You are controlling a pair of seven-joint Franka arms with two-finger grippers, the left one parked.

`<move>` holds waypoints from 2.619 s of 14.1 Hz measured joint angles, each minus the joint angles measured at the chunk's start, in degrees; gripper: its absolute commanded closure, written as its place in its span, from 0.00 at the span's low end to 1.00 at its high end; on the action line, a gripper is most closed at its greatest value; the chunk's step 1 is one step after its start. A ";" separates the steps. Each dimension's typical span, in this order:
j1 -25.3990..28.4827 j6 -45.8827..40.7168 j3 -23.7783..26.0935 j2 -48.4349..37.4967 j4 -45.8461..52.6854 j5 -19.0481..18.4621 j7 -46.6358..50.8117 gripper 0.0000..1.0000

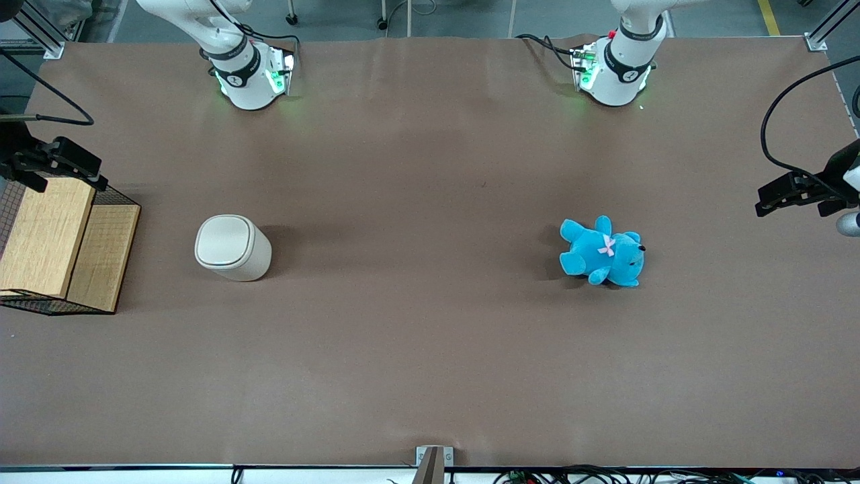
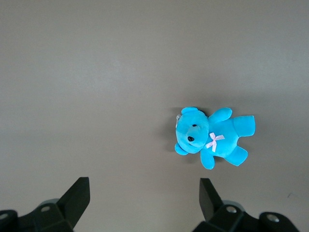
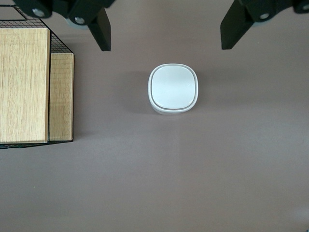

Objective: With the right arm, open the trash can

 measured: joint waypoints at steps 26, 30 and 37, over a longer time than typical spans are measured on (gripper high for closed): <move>4.46 0.62 1.10 10.61 -10.59 0.10 -0.24 0.98; 5.46 3.74 1.10 14.95 -10.77 0.10 -0.24 0.98; 7.47 7.37 1.14 20.44 -10.92 0.10 -0.23 0.99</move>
